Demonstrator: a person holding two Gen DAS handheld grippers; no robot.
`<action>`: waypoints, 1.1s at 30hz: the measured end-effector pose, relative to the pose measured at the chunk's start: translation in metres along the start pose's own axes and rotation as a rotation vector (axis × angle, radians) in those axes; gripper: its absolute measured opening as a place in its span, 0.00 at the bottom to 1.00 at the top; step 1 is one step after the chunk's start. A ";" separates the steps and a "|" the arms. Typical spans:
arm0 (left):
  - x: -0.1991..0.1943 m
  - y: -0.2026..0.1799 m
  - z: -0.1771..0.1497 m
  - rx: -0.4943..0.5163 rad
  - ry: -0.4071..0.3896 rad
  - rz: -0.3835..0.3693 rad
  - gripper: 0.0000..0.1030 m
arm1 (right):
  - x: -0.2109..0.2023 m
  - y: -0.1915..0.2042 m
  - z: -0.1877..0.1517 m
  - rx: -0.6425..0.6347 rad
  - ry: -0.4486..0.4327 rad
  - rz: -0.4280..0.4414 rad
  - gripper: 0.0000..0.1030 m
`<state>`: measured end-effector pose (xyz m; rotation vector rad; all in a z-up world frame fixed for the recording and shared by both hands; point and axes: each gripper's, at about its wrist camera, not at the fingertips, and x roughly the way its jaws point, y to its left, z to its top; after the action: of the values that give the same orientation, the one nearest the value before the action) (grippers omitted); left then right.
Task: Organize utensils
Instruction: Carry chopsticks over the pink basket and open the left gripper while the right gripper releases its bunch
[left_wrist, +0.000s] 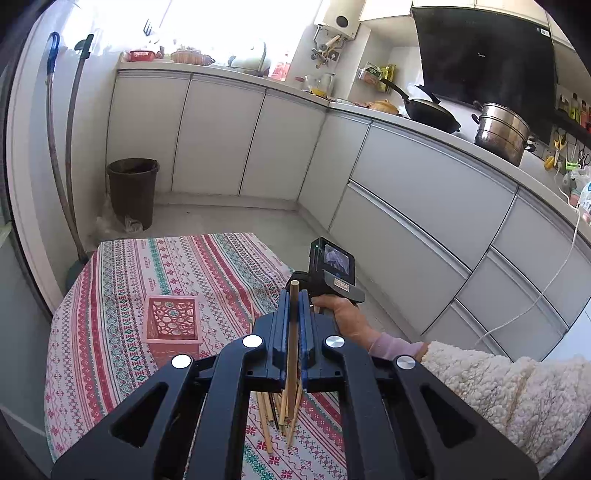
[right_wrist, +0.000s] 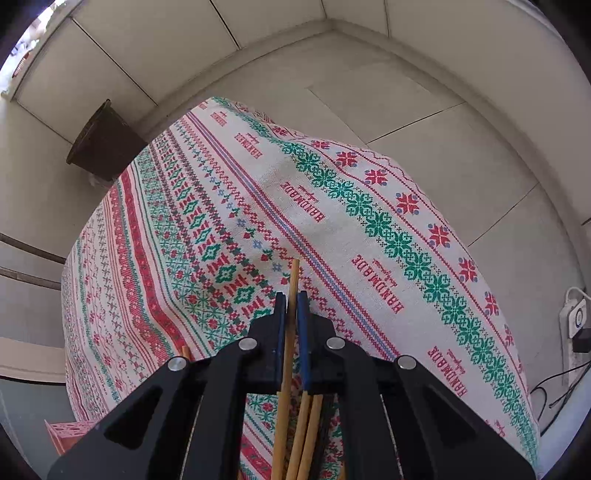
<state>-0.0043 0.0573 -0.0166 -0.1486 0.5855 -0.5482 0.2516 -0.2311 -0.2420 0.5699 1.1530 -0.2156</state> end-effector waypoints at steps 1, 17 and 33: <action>-0.001 0.001 0.000 -0.003 -0.003 0.003 0.04 | -0.007 0.001 -0.002 -0.004 -0.015 0.007 0.06; -0.056 0.002 0.016 -0.062 -0.141 0.055 0.04 | -0.216 0.011 -0.070 -0.136 -0.321 0.233 0.05; -0.073 0.024 0.096 -0.141 -0.287 0.218 0.04 | -0.357 0.017 -0.069 -0.122 -0.557 0.512 0.05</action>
<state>0.0097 0.1145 0.0915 -0.2881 0.3542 -0.2673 0.0595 -0.2252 0.0675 0.6267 0.4539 0.1339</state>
